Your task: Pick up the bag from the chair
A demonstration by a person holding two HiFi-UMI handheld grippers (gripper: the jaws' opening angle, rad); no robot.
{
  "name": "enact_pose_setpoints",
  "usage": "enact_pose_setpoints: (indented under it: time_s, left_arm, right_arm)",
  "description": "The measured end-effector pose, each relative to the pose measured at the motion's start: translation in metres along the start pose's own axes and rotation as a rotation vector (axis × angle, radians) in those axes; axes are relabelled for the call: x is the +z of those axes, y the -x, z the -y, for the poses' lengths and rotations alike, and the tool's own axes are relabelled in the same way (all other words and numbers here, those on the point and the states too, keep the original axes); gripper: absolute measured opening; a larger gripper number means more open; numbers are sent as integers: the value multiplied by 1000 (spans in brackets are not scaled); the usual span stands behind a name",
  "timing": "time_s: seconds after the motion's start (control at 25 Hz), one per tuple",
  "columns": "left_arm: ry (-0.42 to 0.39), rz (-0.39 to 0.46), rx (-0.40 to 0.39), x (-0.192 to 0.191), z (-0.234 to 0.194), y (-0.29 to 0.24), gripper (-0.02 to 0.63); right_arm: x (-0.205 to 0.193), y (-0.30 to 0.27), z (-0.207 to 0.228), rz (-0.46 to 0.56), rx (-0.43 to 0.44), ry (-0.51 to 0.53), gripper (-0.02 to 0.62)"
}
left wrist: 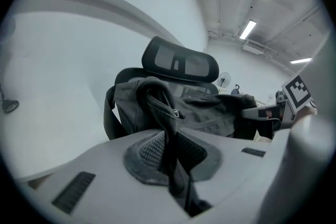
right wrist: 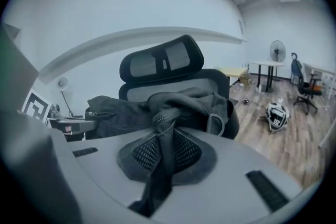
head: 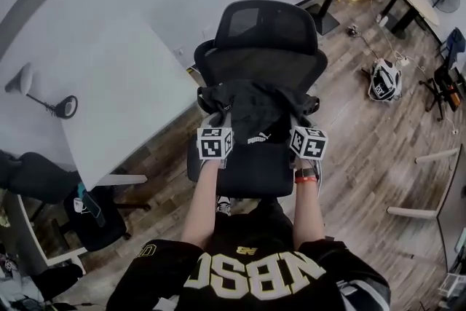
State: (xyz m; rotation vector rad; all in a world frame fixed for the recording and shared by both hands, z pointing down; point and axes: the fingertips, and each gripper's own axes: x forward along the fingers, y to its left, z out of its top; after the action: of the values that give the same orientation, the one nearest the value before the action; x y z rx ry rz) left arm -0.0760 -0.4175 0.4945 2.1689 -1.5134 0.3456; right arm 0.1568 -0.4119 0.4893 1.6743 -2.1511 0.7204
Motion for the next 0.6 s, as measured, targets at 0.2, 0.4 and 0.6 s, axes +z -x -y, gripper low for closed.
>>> enact_pose_setpoints:
  time_s: [0.2,0.4,0.6]
  left_arm:
    - [-40,100,7,50,7,28,38]
    - [-69,209,20,101,12,45,38]
    - [-73,293,-5,138,27,65,38]
  right_arm:
    - [50,25,-18,105,14,42,35]
    - [102,42,-31,208,21,92,35]
    - [133,68,-35,290,29,89,35]
